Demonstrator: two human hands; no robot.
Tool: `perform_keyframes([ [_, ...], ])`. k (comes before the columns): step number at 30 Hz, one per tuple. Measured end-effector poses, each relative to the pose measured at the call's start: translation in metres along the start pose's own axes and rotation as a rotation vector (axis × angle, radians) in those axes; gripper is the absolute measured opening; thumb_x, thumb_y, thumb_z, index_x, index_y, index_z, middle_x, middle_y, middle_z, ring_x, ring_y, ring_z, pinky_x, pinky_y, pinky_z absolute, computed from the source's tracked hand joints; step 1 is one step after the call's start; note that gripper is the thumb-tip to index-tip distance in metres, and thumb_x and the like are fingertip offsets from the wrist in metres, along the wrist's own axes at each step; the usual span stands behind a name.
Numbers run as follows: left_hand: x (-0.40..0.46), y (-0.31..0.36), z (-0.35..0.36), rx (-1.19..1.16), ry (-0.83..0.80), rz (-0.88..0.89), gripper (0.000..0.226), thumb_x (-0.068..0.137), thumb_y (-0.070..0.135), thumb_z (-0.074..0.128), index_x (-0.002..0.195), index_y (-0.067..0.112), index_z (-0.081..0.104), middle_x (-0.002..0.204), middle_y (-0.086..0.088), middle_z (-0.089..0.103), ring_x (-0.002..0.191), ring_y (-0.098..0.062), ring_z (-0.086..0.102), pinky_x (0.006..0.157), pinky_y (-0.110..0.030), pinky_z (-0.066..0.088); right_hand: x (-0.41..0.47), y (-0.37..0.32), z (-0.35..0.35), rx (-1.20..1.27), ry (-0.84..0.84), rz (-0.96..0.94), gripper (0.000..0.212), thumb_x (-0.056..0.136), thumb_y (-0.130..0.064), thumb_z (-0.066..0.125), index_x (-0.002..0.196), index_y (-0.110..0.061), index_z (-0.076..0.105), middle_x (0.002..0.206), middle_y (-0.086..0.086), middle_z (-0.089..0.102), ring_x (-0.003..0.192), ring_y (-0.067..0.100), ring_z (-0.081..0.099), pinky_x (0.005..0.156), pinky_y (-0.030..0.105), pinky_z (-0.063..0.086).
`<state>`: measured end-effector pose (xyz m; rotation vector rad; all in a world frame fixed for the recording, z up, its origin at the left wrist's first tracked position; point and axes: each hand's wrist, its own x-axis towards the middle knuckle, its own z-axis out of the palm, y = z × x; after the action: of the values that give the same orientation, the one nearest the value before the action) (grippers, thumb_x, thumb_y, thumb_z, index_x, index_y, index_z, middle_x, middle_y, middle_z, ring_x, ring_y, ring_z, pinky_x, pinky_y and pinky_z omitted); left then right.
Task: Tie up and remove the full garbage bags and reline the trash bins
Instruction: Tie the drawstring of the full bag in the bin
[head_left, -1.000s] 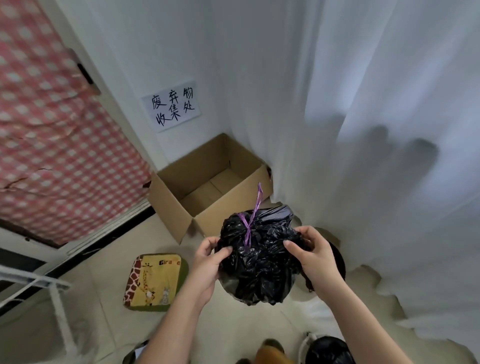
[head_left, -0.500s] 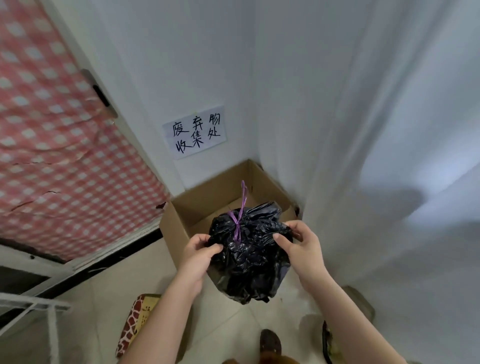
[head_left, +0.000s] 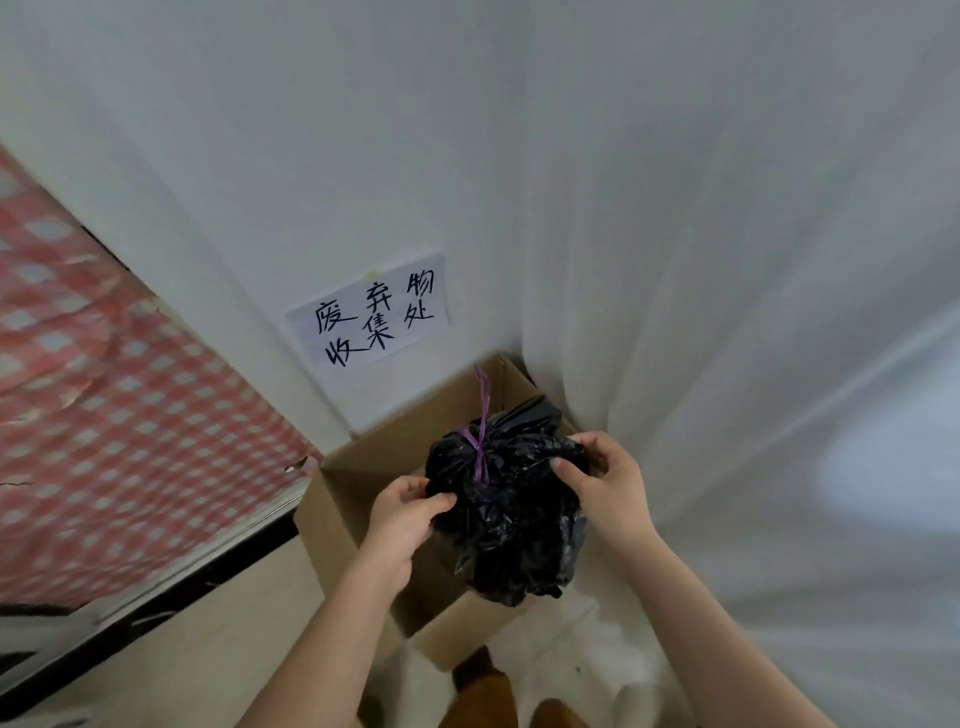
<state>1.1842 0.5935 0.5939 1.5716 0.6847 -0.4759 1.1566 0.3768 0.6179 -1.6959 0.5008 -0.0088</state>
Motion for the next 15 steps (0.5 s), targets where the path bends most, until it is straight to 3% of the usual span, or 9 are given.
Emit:
perform_keyframes([
  [4,0.054,0.021,0.010,0.024,-0.017,-0.034,0.023,0.080,0.006,0.075,0.099,0.013,0.063,0.100,-0.003,0.068,0.092,-0.015,0.063,0.067,-0.026,0.046,0.054,-0.003,0.018,-0.027,0.005,0.005,0.023,0.085,-0.012,0.073,0.079,-0.031,0.061,0.080,-0.012,0.068,0.084,0.013,0.067,0.067,0.018,0.052],
  [10,0.160,-0.006,0.035,0.054,-0.005,-0.066,0.020,0.080,0.010,0.076,0.092,0.013,0.061,0.097,-0.002,0.069,0.092,-0.015,0.065,0.071,-0.026,0.047,0.156,0.053,0.046,-0.096,-0.055,0.045,0.019,0.086,-0.014,0.072,0.083,-0.028,0.061,0.089,-0.010,0.065,0.083,-0.003,0.061,0.064,0.007,0.045],
  [15,0.263,-0.071,0.065,0.112,0.093,-0.170,0.019,0.082,0.012,0.074,0.089,0.020,0.058,0.099,-0.002,0.067,0.095,-0.020,0.063,0.082,-0.034,0.050,0.237,0.160,0.075,-0.183,-0.138,0.134,0.015,0.086,-0.019,0.073,0.091,-0.026,0.061,0.106,0.003,0.061,0.099,0.013,0.058,0.081,0.021,0.047],
])
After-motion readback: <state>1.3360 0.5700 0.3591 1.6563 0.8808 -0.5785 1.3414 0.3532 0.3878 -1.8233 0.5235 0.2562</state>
